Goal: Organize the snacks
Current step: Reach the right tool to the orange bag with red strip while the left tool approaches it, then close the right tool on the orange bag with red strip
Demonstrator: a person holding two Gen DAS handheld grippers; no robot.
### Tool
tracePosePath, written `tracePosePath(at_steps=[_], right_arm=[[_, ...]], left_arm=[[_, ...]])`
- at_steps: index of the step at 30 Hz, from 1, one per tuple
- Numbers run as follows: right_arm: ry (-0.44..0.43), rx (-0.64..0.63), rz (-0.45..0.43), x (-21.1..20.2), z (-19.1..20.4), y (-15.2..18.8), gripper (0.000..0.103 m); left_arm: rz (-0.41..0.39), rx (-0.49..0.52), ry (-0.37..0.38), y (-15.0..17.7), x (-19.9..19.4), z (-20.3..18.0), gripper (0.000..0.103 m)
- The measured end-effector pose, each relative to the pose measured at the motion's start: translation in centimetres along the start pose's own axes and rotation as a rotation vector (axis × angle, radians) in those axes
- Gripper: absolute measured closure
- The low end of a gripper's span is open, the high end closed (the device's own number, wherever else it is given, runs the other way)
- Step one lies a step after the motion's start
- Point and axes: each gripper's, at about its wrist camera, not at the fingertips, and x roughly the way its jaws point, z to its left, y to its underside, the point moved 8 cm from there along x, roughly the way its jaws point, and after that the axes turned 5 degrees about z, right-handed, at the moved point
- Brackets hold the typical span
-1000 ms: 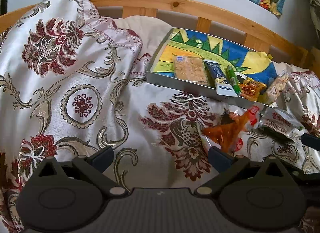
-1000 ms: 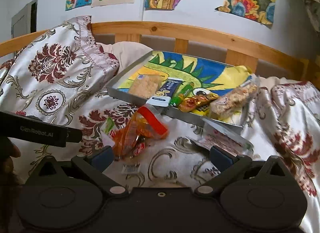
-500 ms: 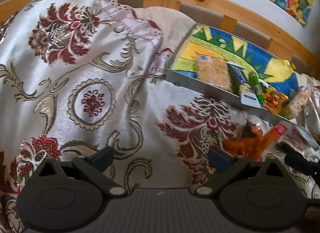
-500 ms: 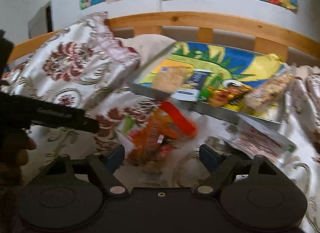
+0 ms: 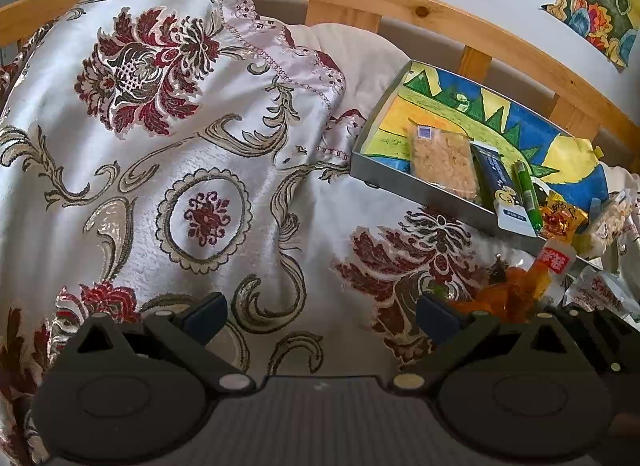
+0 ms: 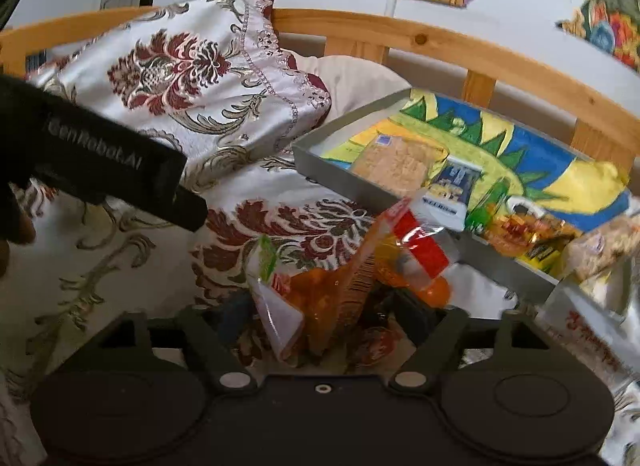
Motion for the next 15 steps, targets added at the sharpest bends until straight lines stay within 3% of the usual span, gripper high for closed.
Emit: tracePosePath(at_steps=[1, 4, 9, 15], right_arm=[[-0.005, -0.005, -0.009, -0.1, 0.0, -0.1, 0.047], [-0.007, 0.000, -0.008, -0.3, -0.4, -0.1, 0.054], [0.000, 0.036, -0.009, -1.6, -1.7, -0.4, 0.056], [0.078, 0.059, -0.043, -5.4, -4.7, -0.6, 0.055]], left_arm=[[0.000, -0.002, 0.003, 0.0, 0.0, 0.0, 0.001], [-0.002, -0.001, 0.019, -0.1, 0.1, -0.4, 0.001], [-0.006, 0.007, 0.059, 0.0, 0.0, -1.2, 0.001], [-0.006, 0.033, 0.088, 0.2, 0.2, -2.2, 0.001]])
